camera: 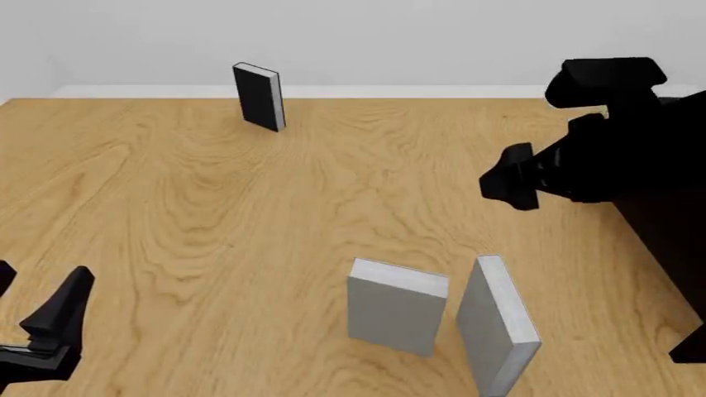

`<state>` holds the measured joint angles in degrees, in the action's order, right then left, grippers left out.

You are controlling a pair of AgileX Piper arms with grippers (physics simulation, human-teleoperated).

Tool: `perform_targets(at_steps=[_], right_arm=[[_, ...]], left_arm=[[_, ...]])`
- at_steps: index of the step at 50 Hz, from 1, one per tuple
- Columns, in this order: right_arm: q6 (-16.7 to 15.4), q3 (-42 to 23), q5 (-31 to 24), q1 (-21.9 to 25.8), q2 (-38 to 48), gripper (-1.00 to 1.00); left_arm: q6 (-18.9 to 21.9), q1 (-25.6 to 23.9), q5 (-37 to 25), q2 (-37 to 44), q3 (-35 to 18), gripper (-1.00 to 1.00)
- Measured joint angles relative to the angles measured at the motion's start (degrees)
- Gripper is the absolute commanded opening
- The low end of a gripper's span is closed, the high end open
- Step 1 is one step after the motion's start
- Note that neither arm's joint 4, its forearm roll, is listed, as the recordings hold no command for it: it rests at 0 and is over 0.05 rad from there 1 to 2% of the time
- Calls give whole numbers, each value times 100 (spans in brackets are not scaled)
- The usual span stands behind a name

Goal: Pick up the book on the right and place it on the cabinet shelf.

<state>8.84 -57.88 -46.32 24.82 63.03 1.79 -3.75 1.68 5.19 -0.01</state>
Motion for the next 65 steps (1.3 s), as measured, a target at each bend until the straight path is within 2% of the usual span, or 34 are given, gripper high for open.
perform_targets(at_steps=[17,43,65], right_arm=[[265,528,254,-55,-80,100],[228,1058,567,-209,-165,100],[316,1504,968,-129,-136,100]], left_arm=[[28,-33,11,85,0,100],[85,-80,23,140,1,100],[130,-112,23,169,1,100]])
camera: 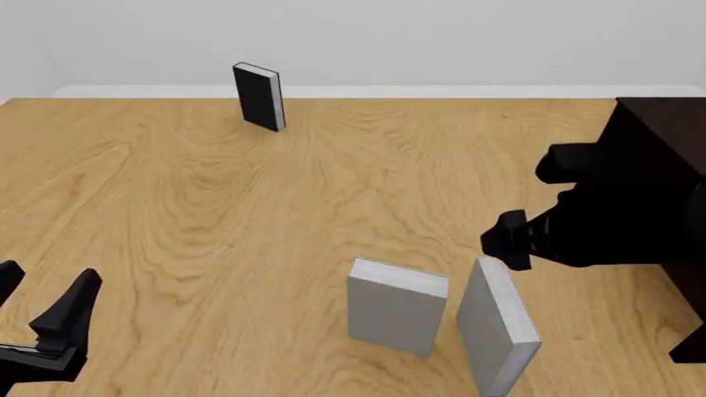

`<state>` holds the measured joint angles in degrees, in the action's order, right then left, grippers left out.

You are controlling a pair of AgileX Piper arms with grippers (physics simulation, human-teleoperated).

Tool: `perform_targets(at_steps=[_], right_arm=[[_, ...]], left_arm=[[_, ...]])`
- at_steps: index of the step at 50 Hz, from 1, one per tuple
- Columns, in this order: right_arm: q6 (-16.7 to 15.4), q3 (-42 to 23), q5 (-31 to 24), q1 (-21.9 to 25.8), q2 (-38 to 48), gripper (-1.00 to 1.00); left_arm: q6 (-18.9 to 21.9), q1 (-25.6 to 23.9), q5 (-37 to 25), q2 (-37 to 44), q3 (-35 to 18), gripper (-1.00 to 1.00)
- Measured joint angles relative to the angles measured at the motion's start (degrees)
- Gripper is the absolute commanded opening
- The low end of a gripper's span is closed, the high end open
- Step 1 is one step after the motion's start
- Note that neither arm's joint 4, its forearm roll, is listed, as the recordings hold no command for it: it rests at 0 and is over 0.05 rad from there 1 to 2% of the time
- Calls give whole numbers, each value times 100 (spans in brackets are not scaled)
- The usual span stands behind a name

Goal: Pick up the book on the right and place it on the cabinet shelf.

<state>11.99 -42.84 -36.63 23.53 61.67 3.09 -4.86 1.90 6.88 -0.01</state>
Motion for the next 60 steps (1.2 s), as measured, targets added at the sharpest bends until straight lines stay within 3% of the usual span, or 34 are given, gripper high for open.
perform_targets(at_steps=[60], right_arm=[[89,796,1063,203,479,100]], left_arm=[[53,-86,-6,115,0,100]])
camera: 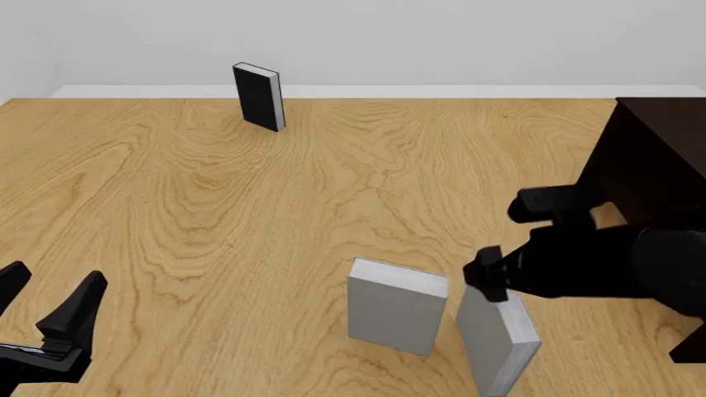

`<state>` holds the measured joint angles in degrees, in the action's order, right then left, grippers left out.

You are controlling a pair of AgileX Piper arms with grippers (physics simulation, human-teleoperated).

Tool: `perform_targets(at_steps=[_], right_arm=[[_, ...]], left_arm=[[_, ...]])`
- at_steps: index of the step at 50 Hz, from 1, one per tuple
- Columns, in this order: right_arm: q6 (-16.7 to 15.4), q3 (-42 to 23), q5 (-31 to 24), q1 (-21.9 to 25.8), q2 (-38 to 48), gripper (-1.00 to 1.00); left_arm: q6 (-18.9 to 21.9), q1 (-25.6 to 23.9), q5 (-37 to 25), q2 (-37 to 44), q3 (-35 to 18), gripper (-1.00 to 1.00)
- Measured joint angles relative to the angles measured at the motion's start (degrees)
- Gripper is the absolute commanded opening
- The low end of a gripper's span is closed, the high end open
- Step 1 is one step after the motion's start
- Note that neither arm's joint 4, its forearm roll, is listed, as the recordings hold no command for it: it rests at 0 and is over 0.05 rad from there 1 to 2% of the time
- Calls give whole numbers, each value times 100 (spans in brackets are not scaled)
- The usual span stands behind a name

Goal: Pick up the book on the right and place it on the cabinet shelf.

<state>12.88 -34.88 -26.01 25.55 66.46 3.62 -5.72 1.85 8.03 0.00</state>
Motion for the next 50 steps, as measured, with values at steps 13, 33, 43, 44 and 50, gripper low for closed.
perform_targets(at_steps=[13,33,43,44,50], right_arm=[[39,113,178,44,76,-100],[-517,-112,-285,-251,-196,-100],[-943,-401,-635,-421,-430,-100],[-981,-428,-662,-430,-449,-100],[-1306,-573,-786,-526,-566,-100]], left_arm=[[20,-4,-14,2,0,100],[12,-36,158,183,0,100],[13,-54,212,226,0,100],[14,-55,214,226,0,100],[19,-62,202,204,0,100]])
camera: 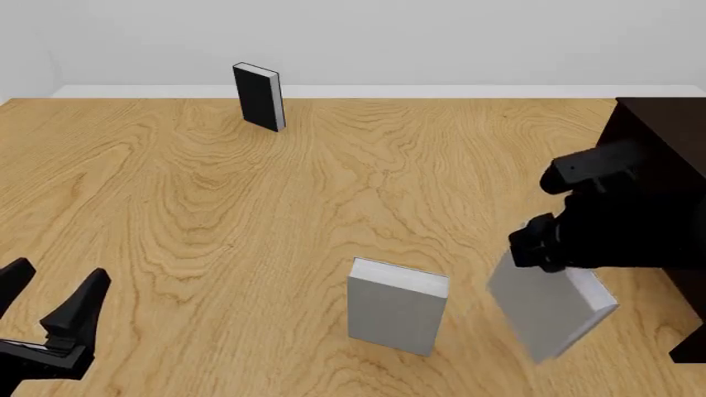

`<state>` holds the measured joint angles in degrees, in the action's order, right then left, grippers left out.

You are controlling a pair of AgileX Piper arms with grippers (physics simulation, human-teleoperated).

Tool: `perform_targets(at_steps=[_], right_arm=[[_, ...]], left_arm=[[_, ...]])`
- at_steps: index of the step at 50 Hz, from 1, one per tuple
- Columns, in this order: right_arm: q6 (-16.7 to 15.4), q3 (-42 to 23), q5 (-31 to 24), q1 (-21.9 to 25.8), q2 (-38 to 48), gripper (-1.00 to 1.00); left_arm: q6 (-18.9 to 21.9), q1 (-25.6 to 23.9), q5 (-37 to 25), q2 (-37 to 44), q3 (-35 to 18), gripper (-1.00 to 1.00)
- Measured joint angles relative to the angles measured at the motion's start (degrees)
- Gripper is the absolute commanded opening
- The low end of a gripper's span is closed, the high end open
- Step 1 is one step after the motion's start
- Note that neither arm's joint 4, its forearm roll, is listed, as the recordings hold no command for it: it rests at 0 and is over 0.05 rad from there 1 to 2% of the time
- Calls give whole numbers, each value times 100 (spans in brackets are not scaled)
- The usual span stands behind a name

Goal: Pick up the book on the right and place it on the cabinet shelf.

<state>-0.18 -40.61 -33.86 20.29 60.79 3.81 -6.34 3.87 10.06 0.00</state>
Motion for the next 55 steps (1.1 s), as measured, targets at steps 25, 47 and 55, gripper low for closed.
perform_targets(at_steps=[25,47,55], right_arm=[[-1749,-441,203,-273,-409,-100],[-3037,-330,839,-189,-747,-100],[-3471,-15,1242,-179,-867,-100]], left_arm=[[165,-36,-162,-268,0,100],[223,-63,-109,-275,0,100],[243,-59,-108,-294,-1,100]])
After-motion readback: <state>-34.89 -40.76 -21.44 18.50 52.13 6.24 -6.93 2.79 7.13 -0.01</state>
